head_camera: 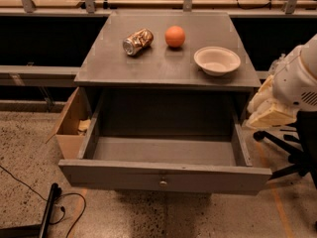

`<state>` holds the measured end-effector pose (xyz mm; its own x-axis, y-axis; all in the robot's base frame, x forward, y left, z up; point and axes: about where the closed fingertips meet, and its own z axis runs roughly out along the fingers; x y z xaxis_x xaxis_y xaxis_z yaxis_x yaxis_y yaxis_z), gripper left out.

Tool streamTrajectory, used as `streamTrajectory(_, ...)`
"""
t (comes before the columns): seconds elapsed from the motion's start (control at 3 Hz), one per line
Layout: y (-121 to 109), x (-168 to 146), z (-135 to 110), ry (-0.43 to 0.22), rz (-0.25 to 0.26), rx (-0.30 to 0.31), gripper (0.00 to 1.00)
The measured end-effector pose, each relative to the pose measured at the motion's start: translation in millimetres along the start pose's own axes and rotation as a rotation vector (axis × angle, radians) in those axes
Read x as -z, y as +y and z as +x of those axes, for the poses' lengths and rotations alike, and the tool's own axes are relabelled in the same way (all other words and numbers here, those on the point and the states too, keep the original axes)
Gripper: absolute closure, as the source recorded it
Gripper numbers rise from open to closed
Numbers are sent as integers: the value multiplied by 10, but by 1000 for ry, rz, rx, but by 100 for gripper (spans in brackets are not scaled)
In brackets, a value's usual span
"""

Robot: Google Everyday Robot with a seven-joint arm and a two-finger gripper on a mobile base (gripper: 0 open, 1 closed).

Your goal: Close top drawer

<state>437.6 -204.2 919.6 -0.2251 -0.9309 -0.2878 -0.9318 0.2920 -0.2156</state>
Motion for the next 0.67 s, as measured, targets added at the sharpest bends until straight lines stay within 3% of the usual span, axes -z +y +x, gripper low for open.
streamTrajectory(0.33,146,-373,69,-14,-17,-29,87)
streamTrajectory(0.67,407,-1096,86,-48,-9,-16,100)
